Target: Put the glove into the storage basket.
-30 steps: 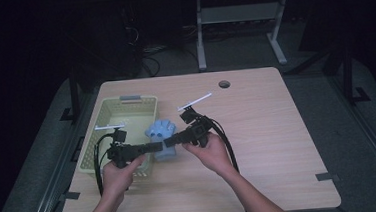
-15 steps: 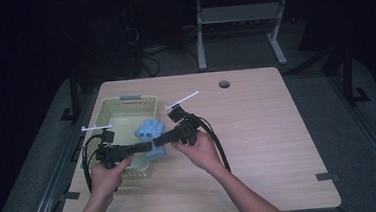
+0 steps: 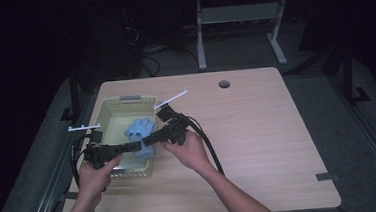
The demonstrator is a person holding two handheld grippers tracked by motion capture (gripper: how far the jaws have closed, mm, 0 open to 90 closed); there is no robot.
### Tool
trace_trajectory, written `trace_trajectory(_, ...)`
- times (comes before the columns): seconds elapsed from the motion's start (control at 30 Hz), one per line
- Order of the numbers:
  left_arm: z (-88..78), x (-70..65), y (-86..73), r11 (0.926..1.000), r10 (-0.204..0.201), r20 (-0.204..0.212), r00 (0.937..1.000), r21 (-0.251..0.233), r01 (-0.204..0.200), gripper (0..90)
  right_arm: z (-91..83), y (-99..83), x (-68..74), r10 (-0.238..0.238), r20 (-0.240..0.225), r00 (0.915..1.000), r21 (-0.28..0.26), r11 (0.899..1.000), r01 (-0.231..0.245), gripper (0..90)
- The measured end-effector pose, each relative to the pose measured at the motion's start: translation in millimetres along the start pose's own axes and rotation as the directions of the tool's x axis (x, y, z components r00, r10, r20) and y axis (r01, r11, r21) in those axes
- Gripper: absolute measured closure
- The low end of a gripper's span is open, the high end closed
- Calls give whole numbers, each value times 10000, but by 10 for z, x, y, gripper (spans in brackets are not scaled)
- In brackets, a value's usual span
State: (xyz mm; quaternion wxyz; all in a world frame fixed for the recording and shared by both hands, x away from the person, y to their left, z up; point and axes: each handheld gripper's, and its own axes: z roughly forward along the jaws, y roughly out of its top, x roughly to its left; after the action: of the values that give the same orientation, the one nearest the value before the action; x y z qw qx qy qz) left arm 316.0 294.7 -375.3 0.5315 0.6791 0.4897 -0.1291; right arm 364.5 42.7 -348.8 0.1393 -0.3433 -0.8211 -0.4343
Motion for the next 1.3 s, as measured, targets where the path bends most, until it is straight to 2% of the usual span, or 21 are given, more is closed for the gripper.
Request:
trace_trajectory(0.13, -60, 44, 12, 10000, -12, 18, 10000, -9, 12, 723, 58, 34, 19, -70, -67, 10000, -108, 9999, 69, 754)
trace_trajectory(0.2, -93, 77, 16, 10000, -54, -29, 10000, 72, 54, 723, 97, 45, 23, 93, -125, 9999, -82, 9999, -94, 754)
trace_trajectory(0.57, -266, 204, 87, 9993, -340, -200, 9992, 135, 343, 734, 313, 146, 53, 229, -319, 9992, -295, 9993, -238, 757)
trace_trajectory(0.63, -304, 227, 105, 9994, -215, -295, 9993, 251, 222, 734, 343, 152, 60, 262, -301, 9992, -381, 9989, -274, 756)
trace_trajectory(0.8, -337, 260, 113, 9992, -295, -325, 9990, 250, 303, 733, 397, 163, 76, 300, -307, 9991, -429, 9986, -313, 756)
trace_trajectory(1.0, -378, 313, 128, 9988, -171, -401, 9991, 452, 189, 734, 461, 168, 90, 322, -249, 9992, -424, 9985, -333, 756)
trace_trajectory(1.3, -418, 379, 180, 9961, -18, -870, 9962, 874, 94, 745, 596, 171, 60, 561, -382, 9977, -499, 9971, -579, 754)
